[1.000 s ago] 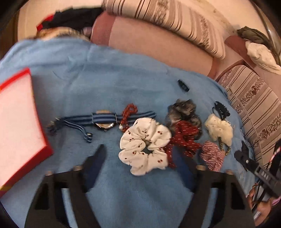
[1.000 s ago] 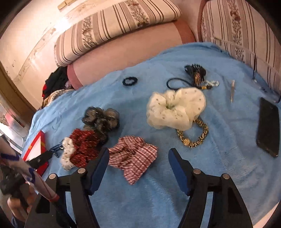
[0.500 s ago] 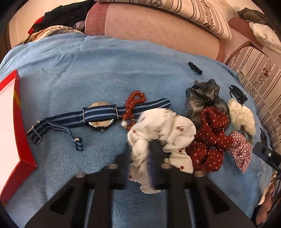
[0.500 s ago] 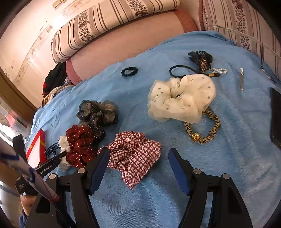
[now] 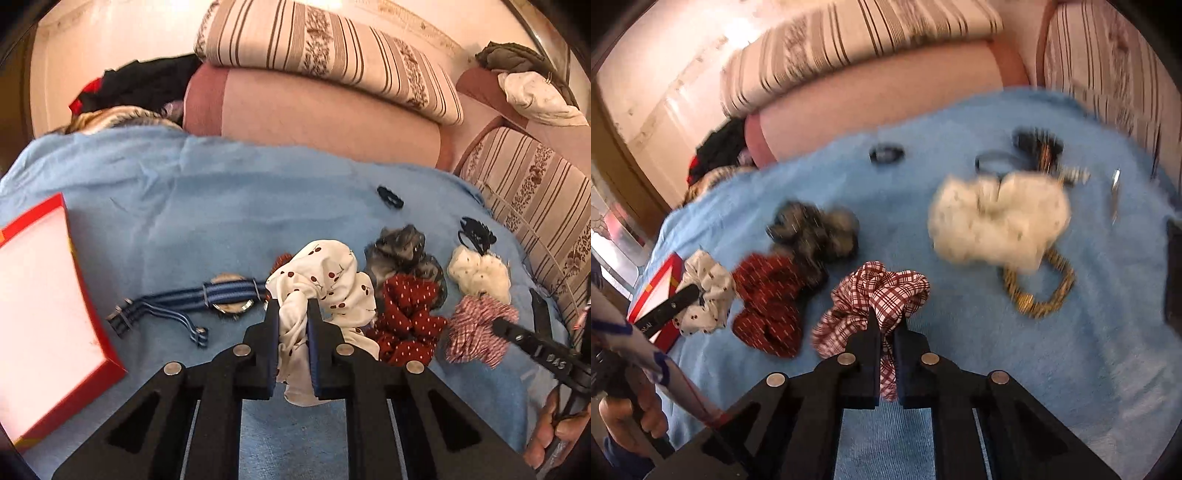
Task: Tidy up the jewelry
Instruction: 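Grasp the white cherry scrunchie with left gripper while right gripper grasps red plaid scrunchie, then carry both held scrunchies over to the red-rimmed tray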
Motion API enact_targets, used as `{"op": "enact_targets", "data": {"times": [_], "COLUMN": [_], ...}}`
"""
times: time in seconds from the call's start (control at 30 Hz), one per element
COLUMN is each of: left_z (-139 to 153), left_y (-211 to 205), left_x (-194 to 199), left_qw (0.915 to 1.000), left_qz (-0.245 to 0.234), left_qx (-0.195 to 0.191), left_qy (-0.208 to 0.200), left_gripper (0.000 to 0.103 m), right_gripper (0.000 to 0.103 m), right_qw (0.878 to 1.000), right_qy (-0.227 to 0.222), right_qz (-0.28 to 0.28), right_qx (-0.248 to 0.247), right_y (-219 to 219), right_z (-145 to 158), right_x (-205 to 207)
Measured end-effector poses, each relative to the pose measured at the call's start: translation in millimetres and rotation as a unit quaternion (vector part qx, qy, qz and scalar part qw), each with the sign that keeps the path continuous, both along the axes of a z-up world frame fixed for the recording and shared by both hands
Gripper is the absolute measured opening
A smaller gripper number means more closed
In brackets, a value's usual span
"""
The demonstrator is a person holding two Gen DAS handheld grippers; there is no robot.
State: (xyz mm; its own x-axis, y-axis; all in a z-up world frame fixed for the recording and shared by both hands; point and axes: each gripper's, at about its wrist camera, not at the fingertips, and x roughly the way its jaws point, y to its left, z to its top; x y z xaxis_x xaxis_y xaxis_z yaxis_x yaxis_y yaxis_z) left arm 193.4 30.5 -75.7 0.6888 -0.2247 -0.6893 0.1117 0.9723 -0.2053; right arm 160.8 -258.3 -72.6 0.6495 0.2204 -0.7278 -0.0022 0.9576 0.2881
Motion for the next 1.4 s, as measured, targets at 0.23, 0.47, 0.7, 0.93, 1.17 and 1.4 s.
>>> {"op": "enact_targets", "data": {"times": [0.23,0.47,0.7,0.93,1.17,1.4], "left_z": [3.3,4.9,13.4,28.7,39.7,38.4], "left_y": [6.8,9.3,18.4,53.0,106.6,181.3], "left_x": [1.0,-1.5,-9.2,-16.8,-26.9,-29.7], "left_qw": [1.0,0.9999,0.9996,0.9987,0.9947,0.9846], "left_qz": [0.006,0.013,0.022,0.051,0.101,0.173], "left_qx": [-0.003,0.006,0.016,0.004,-0.004,-0.021], "left_qy": [-0.003,0.0,-0.006,-0.005,-0.02,-0.008], "left_gripper": [0.013,0.013,0.013,0.013,0.013,0.014], "right_gripper": [0.007,0.007,0.007,0.007,0.007,0.007], "right_qw": [0.998,0.998,0.997,0.995,0.99,0.977], "right_qy": [-0.061,-0.06,-0.065,-0.082,-0.071,-0.072], "right_qz": [0.003,0.022,0.039,0.064,0.124,0.202], "right_qx": [0.005,-0.001,-0.008,-0.007,0.009,0.0], "right_y": [2.7,19.7,36.8,67.1,126.0,212.0], "right_z": [18.8,14.7,15.7,34.9,51.3,70.0], "right_x": [-13.3,-13.2,-14.6,-21.1,-16.1,1.8]}}
